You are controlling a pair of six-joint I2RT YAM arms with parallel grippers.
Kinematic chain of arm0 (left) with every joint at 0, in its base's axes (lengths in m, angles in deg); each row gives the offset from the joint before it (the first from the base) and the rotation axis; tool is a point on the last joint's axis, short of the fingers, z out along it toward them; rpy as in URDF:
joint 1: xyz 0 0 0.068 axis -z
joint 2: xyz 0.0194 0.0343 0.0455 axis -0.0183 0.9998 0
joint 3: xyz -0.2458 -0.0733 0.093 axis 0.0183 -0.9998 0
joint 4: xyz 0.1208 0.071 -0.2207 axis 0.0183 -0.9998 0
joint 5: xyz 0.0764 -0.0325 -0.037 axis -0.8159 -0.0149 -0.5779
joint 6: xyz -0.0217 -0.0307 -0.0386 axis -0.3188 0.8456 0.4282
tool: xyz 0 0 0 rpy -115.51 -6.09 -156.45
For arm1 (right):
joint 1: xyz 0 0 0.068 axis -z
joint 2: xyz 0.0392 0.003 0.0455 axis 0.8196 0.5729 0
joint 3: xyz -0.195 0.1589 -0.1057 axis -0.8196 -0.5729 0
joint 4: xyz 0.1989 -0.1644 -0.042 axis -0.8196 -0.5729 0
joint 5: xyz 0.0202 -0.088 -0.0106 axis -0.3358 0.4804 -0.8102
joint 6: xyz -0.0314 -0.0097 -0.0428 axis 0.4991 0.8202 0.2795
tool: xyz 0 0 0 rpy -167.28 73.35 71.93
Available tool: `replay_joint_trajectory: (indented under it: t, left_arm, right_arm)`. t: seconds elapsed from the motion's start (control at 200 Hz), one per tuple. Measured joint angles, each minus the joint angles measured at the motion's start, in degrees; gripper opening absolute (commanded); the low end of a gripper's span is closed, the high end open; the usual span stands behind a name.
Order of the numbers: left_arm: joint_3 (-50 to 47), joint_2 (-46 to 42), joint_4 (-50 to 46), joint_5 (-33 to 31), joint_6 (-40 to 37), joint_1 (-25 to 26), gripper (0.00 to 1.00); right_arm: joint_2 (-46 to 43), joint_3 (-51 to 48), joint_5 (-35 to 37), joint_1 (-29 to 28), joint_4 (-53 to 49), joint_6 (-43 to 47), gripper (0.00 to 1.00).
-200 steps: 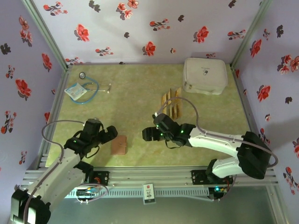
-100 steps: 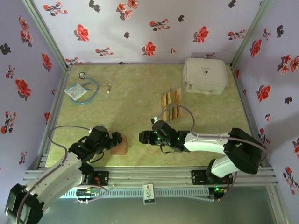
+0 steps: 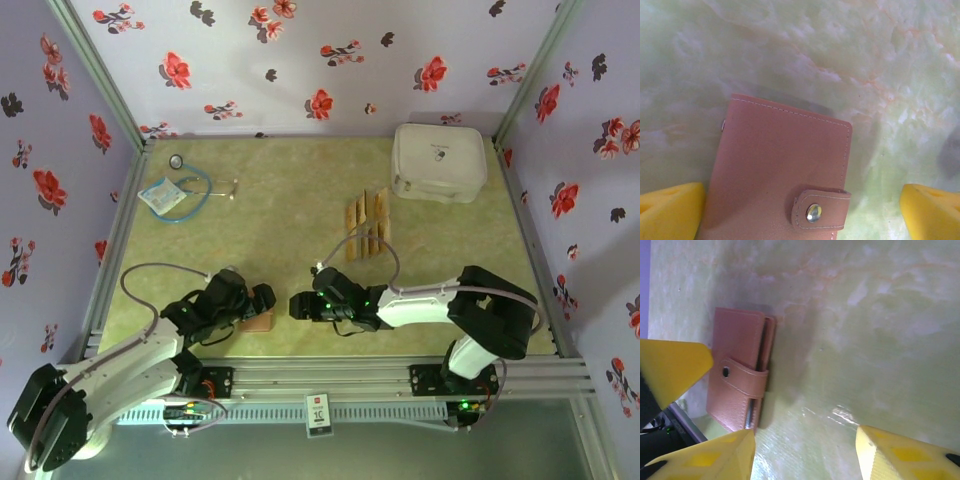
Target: Put the credit cards into the card holder
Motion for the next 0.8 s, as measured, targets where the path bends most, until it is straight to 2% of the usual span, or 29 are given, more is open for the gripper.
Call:
replay_joint_trajectory:
  t: [0.165, 0.335, 0.53, 0.8]
  left_arm:
    - [0.63, 0.50, 1.05, -0.87, 1.51, 2.23, 1.00]
    - [6.34, 0.72, -6.51, -6.45, 1.97, 2.21, 1.00]
    - [12.98, 6.12, -14.14, -10.60, -1.11, -1.03, 1.00]
    - [14.47, 11.87, -19.71, -12.13, -5.57, -3.34, 1.00]
  right_arm:
    - [2.01, 1.07, -0.22, -1.51, 2.32, -0.83, 0.51]
    - [3.58, 1.57, -0.11, -3.06, 4.17, -2.21, 0.50]
    - [4.90, 1.77, 0.55, -5.40, 5.97, -3.85, 0.47]
    - [6.03, 1.77, 2.29, -6.82, 8.02, -6.23, 0.44]
